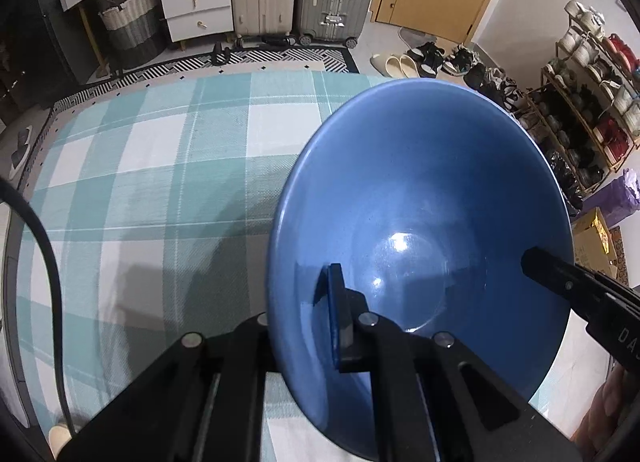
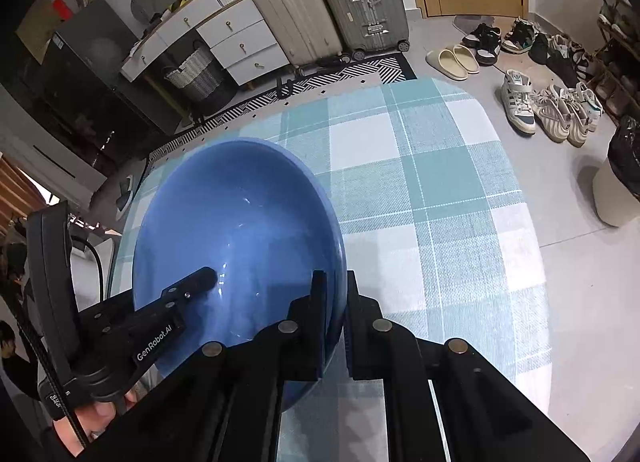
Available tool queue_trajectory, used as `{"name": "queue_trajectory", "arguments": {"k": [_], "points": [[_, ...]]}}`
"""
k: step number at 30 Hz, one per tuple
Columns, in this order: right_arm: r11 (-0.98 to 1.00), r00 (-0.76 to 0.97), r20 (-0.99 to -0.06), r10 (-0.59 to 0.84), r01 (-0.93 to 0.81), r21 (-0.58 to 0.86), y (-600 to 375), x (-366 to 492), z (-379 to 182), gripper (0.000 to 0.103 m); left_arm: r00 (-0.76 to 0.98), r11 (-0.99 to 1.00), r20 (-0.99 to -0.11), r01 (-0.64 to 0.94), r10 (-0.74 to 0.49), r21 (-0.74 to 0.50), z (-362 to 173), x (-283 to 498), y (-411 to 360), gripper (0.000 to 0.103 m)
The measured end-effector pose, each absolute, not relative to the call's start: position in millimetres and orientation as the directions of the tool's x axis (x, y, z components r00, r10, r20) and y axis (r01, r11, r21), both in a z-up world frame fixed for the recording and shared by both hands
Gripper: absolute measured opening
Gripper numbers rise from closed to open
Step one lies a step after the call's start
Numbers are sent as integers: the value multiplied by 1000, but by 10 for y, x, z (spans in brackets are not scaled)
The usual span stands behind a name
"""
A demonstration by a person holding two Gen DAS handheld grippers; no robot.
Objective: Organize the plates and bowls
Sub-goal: 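Close the right gripper on the bowl rim while the left gripper holds it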
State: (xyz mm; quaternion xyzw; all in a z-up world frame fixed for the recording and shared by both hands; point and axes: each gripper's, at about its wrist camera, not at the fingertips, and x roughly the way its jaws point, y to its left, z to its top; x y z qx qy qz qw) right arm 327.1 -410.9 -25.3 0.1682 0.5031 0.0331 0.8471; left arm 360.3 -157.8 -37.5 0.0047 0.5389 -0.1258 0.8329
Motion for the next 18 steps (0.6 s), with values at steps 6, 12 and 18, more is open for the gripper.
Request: {"name": "queue_trajectory", "arguments": {"k": [6, 12, 18], "points": [[940, 513, -828, 227, 106, 323, -4070, 3107, -128, 7, 443, 967, -876, 236, -192, -93, -212, 3397, -1539, 7], [939, 543, -807, 233, 90, 332, -4013, 2908, 28, 7, 474, 968, -857, 228, -203, -103, -74, 3235, -1477, 7], [939, 563, -790, 242, 69, 337, -3928, 2676, 190, 7, 500, 968, -840, 226, -212, -110, 69, 3009, -1409, 7]]}}
